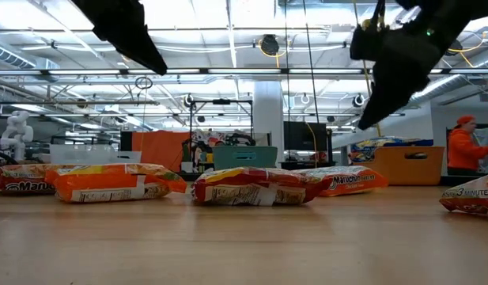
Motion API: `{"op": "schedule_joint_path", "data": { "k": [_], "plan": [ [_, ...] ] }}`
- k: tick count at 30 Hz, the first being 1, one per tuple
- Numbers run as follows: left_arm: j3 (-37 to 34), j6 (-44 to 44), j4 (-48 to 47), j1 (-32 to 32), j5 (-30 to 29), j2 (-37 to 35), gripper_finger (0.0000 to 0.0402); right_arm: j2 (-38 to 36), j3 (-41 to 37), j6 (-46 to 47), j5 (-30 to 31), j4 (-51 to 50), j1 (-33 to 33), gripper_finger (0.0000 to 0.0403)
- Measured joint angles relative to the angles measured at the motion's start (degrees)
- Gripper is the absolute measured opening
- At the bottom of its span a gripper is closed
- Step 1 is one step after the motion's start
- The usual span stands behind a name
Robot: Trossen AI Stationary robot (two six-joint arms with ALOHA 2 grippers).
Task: Sort Maruchan noodles
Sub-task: Put the top orange noodle pack into the blue bin
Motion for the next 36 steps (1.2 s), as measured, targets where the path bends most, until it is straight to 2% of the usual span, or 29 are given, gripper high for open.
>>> {"op": "schedule_joint_path", "data": {
  "k": [9,15,23,30,36],
  "plan": [
    [0.0,0.95,0.47,-0.01,0.02,-0.01,0.0225,5.37,-3.5,-0.41,-0.43,0.08,0.29,0.0184],
    [0.0,1.6,0.28,-0.02,0.06,-0.02,0.0225,5.54,-7.47,-0.99,-4.34,6.81,-1.65,0.0201],
    [0.0,1.58,0.23,-0.02,0.06,-0.02,0.0225,5.53,-13.87,-0.32,-4.57,10.89,-3.84,0.0231],
    [0.02,1.56,0.31,-0.02,0.06,-0.02,0.0225,5.19,-21.97,-1.66,-6.85,25.5,-6.09,0.0233],
    [0.02,1.42,0.67,-0.02,0.04,-0.02,0.0225,5.33,-26.96,-3.42,-7.2,33.41,-6.46,0.0233]
  ]
}}
